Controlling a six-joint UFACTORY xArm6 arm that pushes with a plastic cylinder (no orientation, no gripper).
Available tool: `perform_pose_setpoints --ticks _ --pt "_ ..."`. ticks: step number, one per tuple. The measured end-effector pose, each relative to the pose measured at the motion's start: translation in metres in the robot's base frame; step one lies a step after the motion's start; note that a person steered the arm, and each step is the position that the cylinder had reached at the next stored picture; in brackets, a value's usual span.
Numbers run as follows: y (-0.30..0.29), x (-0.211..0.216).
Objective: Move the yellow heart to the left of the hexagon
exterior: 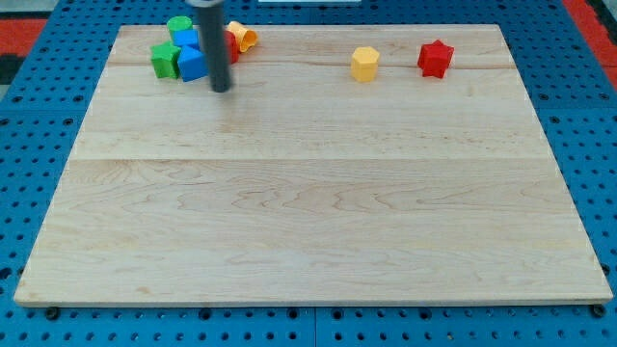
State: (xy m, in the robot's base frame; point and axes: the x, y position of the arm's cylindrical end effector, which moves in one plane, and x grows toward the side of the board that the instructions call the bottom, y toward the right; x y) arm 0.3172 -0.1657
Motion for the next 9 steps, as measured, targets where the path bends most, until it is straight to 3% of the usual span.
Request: perform_pose_setpoints --ticks 1,2,3,4,5,7,9 --pt "-0.126 -0.002" --pt "-0.138 -0.019" --pt "-0.135 -0.068" --pt "-0.119 -0.125" --pt "-0.114 -0.126" --pt "0.062 -0.125" --pt "0.088 -0.125"
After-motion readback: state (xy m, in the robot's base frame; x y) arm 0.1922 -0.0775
